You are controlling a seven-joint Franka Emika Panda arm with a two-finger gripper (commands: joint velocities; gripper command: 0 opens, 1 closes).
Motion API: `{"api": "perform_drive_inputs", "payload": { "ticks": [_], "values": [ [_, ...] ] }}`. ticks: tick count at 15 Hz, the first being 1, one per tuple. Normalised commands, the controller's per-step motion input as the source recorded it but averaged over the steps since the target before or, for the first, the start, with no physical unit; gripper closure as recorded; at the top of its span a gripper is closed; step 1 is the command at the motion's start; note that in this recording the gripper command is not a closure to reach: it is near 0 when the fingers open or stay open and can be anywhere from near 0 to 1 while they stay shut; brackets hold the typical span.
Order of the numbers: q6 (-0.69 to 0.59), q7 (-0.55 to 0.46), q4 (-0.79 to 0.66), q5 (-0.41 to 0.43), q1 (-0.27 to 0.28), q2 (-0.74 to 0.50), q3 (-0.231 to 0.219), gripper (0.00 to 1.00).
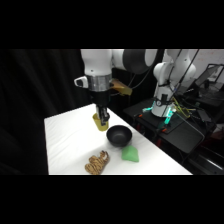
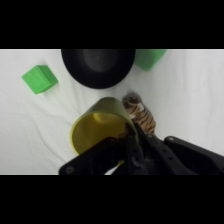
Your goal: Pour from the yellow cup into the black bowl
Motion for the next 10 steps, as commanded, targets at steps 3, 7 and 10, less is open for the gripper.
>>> {"api": "perform_drive_inputs", "payload": {
  "ticks": [3, 7, 10],
  "values": [
    [0.21, -0.37, -0.47, 0.395, -0.073, -0.4, 0.092, 0.17],
    [0.3, -0.79, -0.4, 0.715, -0.146, -0.28, 0.066, 0.18],
    [0.06, -0.93, -0.27, 0.786, -0.19, -0.16, 0.005, 0.19]
  ]
}}
